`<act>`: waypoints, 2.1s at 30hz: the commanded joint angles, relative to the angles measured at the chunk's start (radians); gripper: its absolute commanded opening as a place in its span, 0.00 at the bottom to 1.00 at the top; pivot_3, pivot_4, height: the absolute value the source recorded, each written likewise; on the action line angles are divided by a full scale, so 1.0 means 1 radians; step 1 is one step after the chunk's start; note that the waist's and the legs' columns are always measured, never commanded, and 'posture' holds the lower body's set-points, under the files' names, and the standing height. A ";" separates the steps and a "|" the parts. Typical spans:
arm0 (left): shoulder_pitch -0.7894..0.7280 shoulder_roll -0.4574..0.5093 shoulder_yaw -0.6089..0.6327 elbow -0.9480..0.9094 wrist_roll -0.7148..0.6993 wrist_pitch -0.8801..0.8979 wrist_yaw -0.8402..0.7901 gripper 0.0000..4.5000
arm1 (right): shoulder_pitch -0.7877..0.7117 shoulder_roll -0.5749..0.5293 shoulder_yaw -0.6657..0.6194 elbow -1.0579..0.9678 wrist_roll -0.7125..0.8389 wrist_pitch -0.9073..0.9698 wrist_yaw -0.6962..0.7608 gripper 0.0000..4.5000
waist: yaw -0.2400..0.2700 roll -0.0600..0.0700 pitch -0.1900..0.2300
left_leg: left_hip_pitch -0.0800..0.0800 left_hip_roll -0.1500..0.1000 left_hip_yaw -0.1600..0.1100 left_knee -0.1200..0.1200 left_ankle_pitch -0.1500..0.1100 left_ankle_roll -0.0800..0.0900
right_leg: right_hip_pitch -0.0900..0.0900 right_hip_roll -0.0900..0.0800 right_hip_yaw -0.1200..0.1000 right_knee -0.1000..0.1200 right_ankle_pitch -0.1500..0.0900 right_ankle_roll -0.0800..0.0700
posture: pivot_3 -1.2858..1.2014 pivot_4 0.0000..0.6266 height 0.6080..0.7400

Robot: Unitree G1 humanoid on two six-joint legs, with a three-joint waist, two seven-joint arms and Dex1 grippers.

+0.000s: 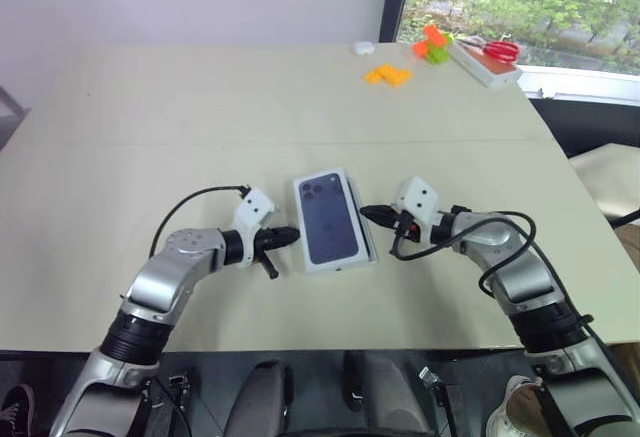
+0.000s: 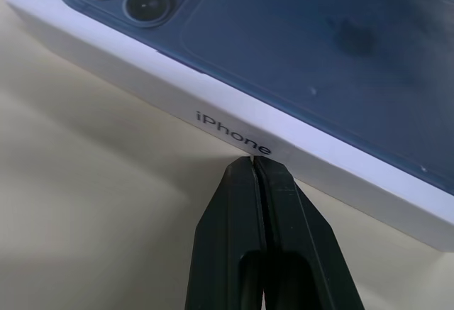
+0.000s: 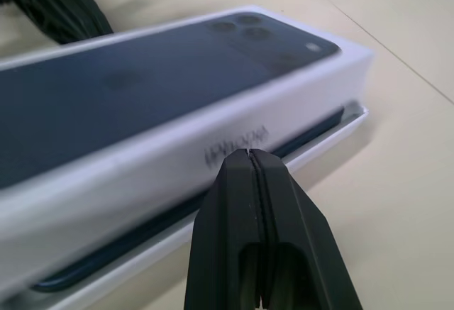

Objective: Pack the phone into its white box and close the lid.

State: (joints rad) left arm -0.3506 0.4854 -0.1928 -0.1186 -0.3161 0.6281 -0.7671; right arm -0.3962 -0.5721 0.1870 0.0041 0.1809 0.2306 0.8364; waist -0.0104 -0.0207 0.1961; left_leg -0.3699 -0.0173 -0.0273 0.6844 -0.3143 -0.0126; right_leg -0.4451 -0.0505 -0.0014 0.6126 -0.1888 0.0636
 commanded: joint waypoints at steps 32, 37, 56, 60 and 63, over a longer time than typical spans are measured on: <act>0.009 -0.038 0.057 -0.134 -0.072 0.087 0.022 0.02 | -0.005 0.023 -0.041 -0.038 -0.025 -0.021 0.015 0.00 | -0.001 0.000 0.000 | 0.001 -0.001 0.000 0.000 0.000 0.000 | 0.001 0.000 0.000 0.001 0.000 0.000 | 0.52 0.24 1.00; -0.015 -0.041 0.064 -0.096 -0.064 0.077 0.031 0.02 | 0.009 0.011 -0.045 -0.043 -0.029 -0.024 0.022 0.00 | -0.001 0.000 0.000 | 0.001 -0.001 0.000 0.000 0.000 0.000 | 0.001 0.000 0.000 0.001 0.000 0.000 | 0.52 0.24 1.00; -0.031 -0.041 0.046 -0.075 -0.056 0.060 0.026 0.02 | 0.029 0.015 -0.053 -0.039 -0.048 -0.030 -0.002 0.00 | -0.002 0.000 0.000 | 0.001 -0.001 0.000 0.000 0.000 0.000 | 0.001 0.000 0.000 0.001 0.000 0.000 | 0.52 0.24 1.00; -0.038 -0.061 0.058 -0.060 -0.052 0.052 0.051 0.02 | 0.032 0.013 -0.044 -0.036 -0.063 -0.037 -0.009 0.00 | -0.001 0.000 0.000 | 0.001 -0.001 0.000 0.000 0.000 0.000 | 0.001 0.000 0.000 0.001 0.000 0.000 | 0.52 0.24 1.00; -0.045 -0.063 0.046 -0.055 -0.040 0.040 0.048 0.02 | 0.034 0.016 -0.049 -0.034 -0.057 -0.035 -0.006 0.00 | -0.001 0.000 0.000 | 0.001 -0.001 0.000 0.000 0.000 0.000 | 0.001 0.000 0.000 0.001 0.000 0.000 | 0.52 0.24 1.00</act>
State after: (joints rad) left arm -0.3685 0.4267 -0.1441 -0.1545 -0.3598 0.7000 -0.7166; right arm -0.3589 -0.5641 0.1437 -0.0121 0.1204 0.2171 0.8295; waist -0.0112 -0.0208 0.1961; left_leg -0.3686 -0.0184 -0.0275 0.6846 -0.3140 -0.0132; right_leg -0.4442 -0.0505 -0.0012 0.6138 -0.1887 0.0636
